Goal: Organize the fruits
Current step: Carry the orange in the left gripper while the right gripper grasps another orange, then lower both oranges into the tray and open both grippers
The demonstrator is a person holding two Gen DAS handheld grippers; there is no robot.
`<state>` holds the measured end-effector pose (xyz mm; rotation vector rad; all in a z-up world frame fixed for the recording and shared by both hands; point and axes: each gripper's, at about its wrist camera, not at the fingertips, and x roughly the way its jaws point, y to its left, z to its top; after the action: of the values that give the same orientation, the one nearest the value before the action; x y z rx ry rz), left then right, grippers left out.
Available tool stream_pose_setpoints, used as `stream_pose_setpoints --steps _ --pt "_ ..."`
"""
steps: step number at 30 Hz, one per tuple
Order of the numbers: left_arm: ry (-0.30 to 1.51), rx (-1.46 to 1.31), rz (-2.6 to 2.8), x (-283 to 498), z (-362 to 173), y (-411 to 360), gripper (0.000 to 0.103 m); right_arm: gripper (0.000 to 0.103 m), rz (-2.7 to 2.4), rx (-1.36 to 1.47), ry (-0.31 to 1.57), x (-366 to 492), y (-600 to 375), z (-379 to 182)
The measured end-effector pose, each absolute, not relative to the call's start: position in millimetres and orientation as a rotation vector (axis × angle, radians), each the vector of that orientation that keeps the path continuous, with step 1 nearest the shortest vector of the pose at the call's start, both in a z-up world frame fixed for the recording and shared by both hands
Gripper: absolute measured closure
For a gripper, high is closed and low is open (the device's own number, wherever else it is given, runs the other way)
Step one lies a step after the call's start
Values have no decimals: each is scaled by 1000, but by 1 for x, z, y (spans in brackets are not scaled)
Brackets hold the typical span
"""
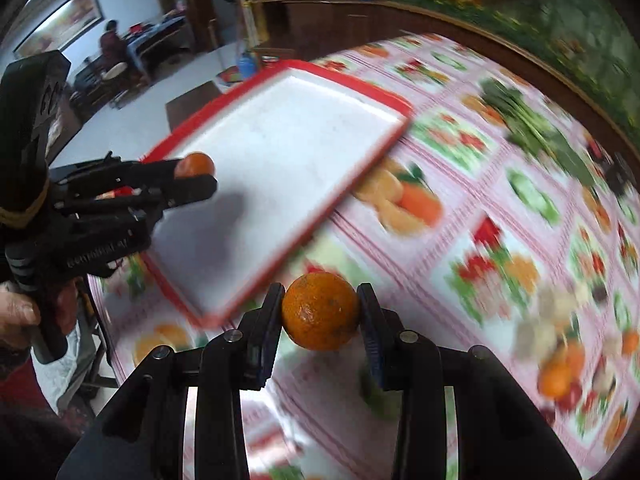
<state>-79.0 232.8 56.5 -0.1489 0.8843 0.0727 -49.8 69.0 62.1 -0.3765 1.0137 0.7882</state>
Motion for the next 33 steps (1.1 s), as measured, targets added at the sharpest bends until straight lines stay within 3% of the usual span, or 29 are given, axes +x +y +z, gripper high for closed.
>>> stream_pose_setpoints --steps 10,33 --pt "902 -132 171 -43 45 279 66 68 861 -385 999 -20 150 55" --pt "973 -119 201 -12 23 300 65 66 828 -413 1047 10 184 24"
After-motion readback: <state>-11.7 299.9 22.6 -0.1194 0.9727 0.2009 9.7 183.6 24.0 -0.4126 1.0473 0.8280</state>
